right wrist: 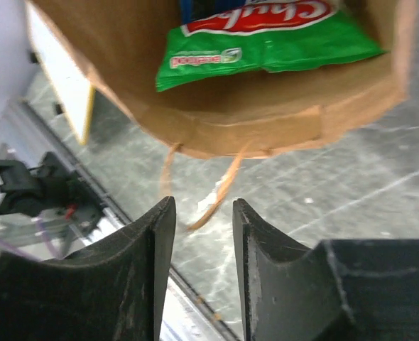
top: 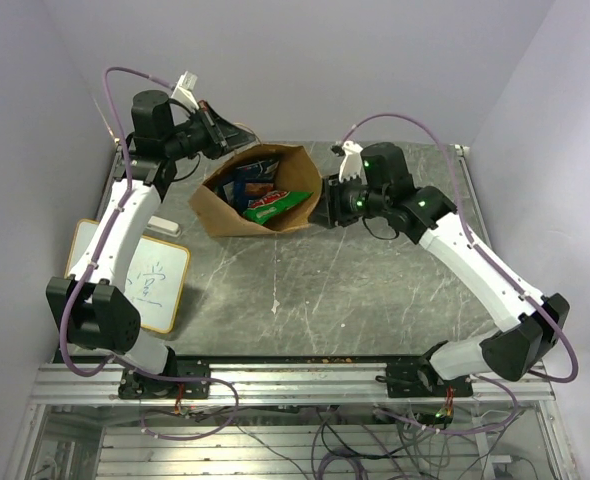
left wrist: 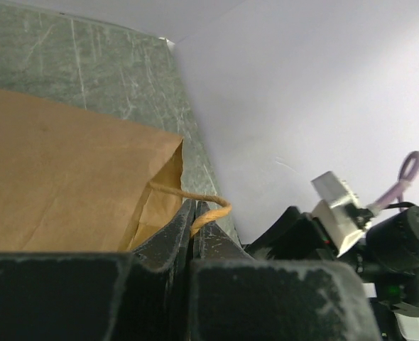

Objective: Take the snacks out of the paper bag

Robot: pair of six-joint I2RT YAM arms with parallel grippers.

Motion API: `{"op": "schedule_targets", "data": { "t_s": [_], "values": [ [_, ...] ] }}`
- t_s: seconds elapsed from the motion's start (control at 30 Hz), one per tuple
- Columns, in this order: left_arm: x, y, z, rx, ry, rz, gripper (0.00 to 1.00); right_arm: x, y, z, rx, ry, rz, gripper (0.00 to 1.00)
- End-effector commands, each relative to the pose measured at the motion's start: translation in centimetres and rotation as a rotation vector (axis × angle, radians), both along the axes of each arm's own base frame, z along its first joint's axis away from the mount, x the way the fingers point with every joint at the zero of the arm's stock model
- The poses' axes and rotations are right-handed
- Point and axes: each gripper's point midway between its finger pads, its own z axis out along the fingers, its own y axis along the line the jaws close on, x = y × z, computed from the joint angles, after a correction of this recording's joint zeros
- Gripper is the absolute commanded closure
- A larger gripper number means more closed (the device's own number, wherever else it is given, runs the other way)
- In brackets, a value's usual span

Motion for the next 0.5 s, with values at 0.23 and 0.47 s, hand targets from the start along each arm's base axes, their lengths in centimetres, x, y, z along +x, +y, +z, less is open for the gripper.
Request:
{"op": "schedule_targets", "data": {
  "t_s": [0.23,0.47],
  "values": [
    [-1.1,0.1,1.5,0.041,-0.007,-0.018,0.93,4.4,-3.2,3.6,-0.315,-0.303,0.049,0.49],
    [-1.0,0.2,1.2,0.033,0.026,-0.005,0.93,5.5,1.3,4.5,-0.191,-0.427,0.207,0.40]
  ]
}}
